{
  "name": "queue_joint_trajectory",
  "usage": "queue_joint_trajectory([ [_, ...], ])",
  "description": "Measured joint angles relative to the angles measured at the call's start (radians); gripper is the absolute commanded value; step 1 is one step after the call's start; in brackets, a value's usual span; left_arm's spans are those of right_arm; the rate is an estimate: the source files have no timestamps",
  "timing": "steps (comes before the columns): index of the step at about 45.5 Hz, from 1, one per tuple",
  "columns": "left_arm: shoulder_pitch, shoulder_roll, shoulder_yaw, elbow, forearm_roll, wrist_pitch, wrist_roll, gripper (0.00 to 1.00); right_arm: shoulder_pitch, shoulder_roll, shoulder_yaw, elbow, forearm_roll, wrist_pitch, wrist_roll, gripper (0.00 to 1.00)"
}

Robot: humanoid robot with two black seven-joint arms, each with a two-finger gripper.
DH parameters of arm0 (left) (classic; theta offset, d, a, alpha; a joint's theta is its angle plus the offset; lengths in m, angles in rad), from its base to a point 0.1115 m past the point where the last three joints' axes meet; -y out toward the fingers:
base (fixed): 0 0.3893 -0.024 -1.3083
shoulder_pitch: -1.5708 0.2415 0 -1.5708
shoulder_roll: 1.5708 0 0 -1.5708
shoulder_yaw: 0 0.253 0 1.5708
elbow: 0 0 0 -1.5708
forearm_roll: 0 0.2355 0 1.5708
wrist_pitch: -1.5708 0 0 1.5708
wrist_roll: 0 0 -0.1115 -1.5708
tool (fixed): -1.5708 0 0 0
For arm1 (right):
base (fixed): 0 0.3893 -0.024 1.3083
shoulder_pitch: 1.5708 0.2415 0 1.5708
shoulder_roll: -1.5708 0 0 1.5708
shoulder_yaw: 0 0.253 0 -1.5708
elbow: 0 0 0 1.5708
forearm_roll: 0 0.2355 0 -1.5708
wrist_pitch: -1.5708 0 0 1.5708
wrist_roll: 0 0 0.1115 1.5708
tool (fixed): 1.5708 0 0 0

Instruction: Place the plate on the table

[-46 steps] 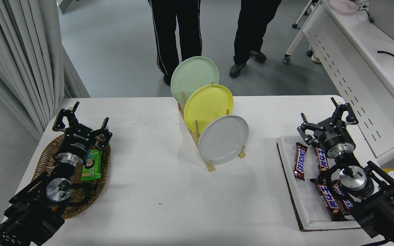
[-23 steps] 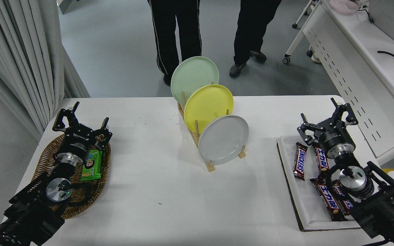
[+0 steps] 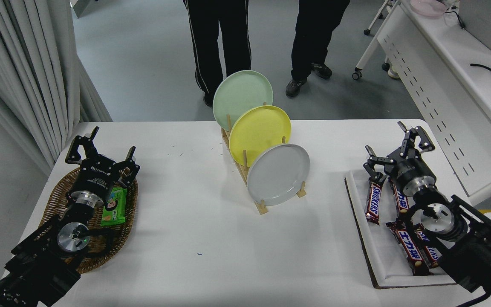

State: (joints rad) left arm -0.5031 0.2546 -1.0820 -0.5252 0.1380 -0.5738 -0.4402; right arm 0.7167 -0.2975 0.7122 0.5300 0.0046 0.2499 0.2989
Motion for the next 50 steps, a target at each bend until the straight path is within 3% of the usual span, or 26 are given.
queue_joint_trajectory([
  [24,0.000,0.000,0.000,0.000,0.000,0.000,0.000,1.00,0.163,-0.059,-0.344,-0.044,-0.009,0.004,-0.001,0.99],
  [40,0.000,0.000,0.000,0.000,0.000,0.000,0.000,1.00,0.269,-0.129,-0.639,0.025,-0.005,0.046,-0.001,0.99],
  [50,0.000,0.000,0.000,0.000,0.000,0.000,0.000,1.00,0.371,-0.207,-0.857,0.163,-0.001,0.069,-0.001,0.99],
])
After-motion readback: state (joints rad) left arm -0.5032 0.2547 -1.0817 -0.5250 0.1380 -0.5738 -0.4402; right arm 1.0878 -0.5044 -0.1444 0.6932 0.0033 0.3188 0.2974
